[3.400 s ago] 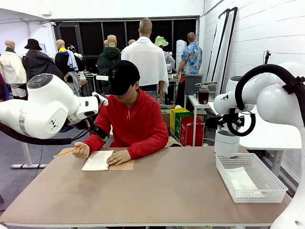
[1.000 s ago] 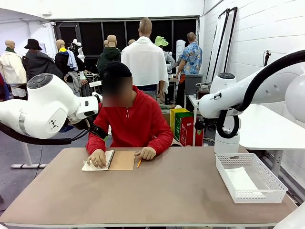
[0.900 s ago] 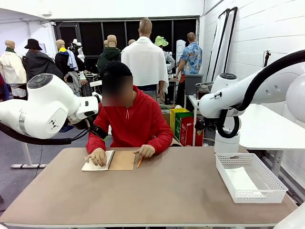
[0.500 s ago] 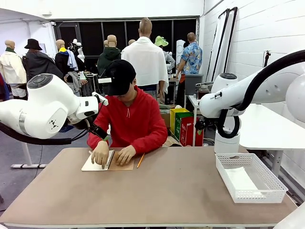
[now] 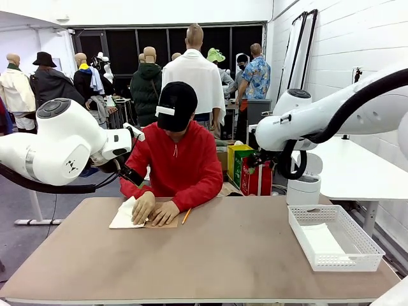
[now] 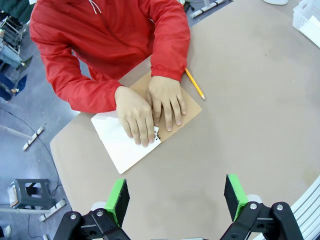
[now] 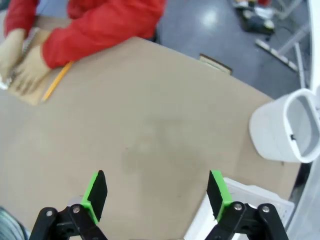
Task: Sort the paper based on its condition.
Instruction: If a person hands you a paper, place it in the Organizing basket , and if it's crumpled, put it in the Trash can.
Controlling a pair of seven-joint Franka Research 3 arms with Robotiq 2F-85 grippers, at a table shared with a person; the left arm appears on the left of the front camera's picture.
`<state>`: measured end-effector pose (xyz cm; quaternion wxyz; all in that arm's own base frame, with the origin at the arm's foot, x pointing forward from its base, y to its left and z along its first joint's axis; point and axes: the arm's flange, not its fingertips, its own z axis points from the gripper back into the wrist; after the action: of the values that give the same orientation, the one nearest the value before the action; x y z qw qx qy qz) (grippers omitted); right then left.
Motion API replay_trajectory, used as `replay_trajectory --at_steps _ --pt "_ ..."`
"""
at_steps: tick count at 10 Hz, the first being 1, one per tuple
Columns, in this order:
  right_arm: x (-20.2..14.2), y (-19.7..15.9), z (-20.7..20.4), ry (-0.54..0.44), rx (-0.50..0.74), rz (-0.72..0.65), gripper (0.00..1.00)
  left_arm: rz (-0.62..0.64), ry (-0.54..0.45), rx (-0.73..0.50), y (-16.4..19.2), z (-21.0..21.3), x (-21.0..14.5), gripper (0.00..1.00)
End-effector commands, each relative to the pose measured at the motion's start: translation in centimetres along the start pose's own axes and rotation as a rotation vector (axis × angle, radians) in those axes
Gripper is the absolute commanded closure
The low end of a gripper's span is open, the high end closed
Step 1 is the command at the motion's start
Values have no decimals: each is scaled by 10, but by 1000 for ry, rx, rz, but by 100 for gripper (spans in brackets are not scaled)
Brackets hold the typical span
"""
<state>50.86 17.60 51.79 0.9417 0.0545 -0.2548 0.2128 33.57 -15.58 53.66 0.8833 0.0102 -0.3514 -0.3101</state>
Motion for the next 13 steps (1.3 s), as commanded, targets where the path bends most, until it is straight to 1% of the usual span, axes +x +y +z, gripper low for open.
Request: replay_trajectory --at_steps 1,4,5,7,8,11,13 --pt "-34 16 18 -28 108 135 0 -4 3 1 0 0 -1 0" --pt "-66 41 42 -57 145 286 0 -4 3 1 0 0 -1 0" --pt "-73 46 51 -83 146 306 0 -4 3 1 0 0 -1 0" --pt "-76 50 59 -115 181 357 0 -4 3 1 0 0 -1 0" --pt "-78 52 64 -135 233 372 0 -4 3 1 0 0 -1 0" --pt "-76 45 66 -186 318 363 0 -4 3 1 0 0 -1 0" --pt "-75 43 65 -188 295 328 0 -4 3 1 0 0 -1 0"
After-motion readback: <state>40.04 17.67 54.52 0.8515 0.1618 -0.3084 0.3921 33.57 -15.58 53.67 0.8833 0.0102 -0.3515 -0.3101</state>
